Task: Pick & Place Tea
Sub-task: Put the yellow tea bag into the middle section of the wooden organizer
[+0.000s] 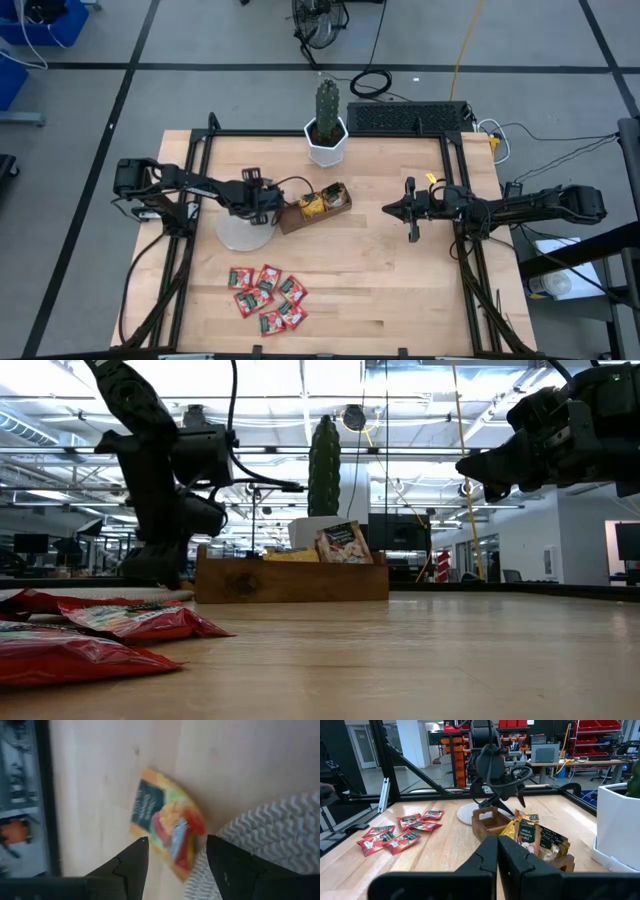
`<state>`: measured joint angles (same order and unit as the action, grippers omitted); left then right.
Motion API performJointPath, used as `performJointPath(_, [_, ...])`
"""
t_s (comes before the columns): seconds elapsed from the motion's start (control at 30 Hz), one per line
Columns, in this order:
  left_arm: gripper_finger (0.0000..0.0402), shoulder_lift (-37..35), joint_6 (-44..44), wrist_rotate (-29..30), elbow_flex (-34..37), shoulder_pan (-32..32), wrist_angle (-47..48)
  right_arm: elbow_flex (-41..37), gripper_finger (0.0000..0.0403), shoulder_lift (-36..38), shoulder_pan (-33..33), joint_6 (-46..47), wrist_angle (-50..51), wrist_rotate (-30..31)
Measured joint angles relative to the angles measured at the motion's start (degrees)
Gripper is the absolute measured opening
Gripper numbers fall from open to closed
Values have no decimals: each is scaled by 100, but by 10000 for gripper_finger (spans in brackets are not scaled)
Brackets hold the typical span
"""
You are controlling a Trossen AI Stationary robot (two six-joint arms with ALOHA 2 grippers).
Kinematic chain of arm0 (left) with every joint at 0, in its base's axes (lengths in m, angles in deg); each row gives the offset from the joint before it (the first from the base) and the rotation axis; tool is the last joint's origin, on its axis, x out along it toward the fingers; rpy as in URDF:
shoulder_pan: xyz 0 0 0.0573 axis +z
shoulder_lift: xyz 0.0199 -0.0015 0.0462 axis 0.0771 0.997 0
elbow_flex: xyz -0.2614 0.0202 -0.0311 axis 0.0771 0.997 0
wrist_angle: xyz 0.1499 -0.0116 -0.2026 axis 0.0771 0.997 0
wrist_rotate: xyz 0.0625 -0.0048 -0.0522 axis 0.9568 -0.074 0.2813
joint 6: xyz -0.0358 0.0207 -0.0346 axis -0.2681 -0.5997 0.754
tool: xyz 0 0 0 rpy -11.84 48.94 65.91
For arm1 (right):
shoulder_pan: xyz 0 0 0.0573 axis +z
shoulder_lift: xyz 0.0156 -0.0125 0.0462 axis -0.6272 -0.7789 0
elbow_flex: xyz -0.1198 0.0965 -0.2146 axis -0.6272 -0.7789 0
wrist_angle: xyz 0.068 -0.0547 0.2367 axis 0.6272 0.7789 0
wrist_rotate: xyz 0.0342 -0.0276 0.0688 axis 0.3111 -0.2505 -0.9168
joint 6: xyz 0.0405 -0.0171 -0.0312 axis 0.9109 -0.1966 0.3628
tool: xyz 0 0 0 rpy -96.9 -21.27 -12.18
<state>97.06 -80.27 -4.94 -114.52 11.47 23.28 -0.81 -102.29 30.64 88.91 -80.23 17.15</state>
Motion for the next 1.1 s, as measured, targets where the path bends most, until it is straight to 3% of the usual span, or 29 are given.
performJointPath(0.1, [202, -2, 139, -304, -2, 0, -86, 0, 0, 2, 1, 1, 0, 2])
performJointPath(0.57, [202, 31, 319, -546, -2, 360, -383, -1, 0, 2, -1, 0, 0, 2])
performJointPath(0.9, [200, 17, 145, -697, 467, 549, -1151, 0, 0, 2, 1, -1, 0, 2])
performJointPath(1.1, [145, 27, 261, -833, 492, 546, -1148, 0, 0, 2, -1, -1, 0, 2])
